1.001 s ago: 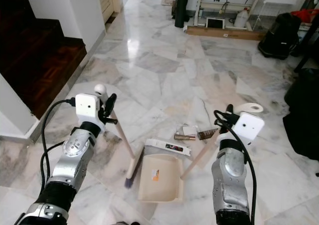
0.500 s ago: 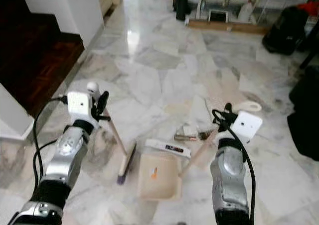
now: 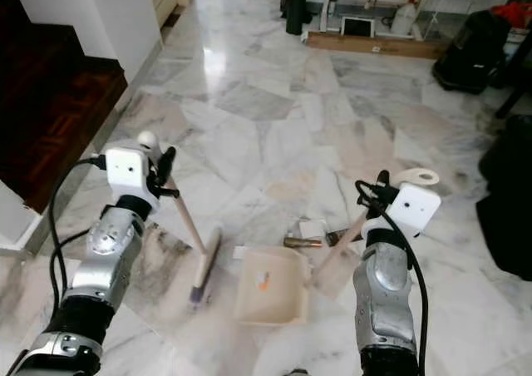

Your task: Sweep floor

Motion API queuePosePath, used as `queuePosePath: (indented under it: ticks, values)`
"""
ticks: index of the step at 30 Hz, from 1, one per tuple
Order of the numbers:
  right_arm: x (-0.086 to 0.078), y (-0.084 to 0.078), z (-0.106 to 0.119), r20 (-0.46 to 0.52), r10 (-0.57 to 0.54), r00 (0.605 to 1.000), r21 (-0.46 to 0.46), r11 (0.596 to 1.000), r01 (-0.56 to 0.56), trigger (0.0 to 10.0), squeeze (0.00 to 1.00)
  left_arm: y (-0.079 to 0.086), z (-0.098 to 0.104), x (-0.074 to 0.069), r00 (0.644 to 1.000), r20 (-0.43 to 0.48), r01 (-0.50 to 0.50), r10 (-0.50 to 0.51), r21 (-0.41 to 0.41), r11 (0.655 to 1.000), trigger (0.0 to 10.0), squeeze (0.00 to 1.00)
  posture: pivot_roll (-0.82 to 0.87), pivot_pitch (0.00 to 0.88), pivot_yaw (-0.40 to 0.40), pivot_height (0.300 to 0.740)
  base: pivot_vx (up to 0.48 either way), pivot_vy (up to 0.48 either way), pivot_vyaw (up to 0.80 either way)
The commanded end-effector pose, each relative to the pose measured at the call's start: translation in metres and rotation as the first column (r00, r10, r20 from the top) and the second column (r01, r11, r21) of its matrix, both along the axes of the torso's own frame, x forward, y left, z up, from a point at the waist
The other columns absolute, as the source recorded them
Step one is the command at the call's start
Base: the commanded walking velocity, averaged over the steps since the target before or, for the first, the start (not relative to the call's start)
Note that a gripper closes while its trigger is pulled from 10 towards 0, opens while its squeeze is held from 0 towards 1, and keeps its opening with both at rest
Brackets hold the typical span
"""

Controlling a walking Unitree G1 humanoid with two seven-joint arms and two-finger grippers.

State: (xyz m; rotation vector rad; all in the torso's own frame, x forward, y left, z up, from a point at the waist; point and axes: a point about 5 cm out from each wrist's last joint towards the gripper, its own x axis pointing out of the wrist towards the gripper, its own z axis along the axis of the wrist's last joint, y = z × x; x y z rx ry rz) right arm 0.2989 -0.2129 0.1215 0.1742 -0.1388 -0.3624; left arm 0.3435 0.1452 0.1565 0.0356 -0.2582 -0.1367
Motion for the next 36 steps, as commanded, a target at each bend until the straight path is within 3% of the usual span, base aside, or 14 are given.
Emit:
queuePosePath:
  ticks: [1,21,30,36]
  values:
    - [0.002,0.000,0.013,0.054,-0.004,0.999,-0.008,1.000,0.005,10.0,0.00,-0.004,0.015,0.001,0.998,0.063,0.021,-0.020,-0.012,1.000,10.0,0.23,0.03,0.137,-0.012,0.740,0.300,0.000,0.00]
    - [-0.002,-0.009,0.015,0.056,-0.026,0.998,-0.024,0.999,0.028,10.0,0.00,-0.008,0.011,-0.002,0.998,0.059,0.036,-0.036,-0.007,0.999,10.0,0.25,0.03,0.113,-0.006,0.740,0.301,0.000,0.00]
    - [-0.007,-0.022,0.015,0.054,-0.059,0.997,-0.050,0.997,0.062,10.0,0.00,-0.010,0.011,-0.002,0.997,0.059,0.052,-0.051,-0.007,0.999,10.0,0.21,0.03,0.103,-0.004,0.740,0.154,0.000,0.00]
    - [-0.013,-0.041,0.018,0.052,-0.096,0.994,-0.095,0.990,0.101,10.0,0.00,-0.006,0.011,-0.002,0.998,0.055,0.044,-0.044,-0.001,0.999,10.0,0.22,0.03,0.108,-0.002,0.740,0.000,0.000,0.00]
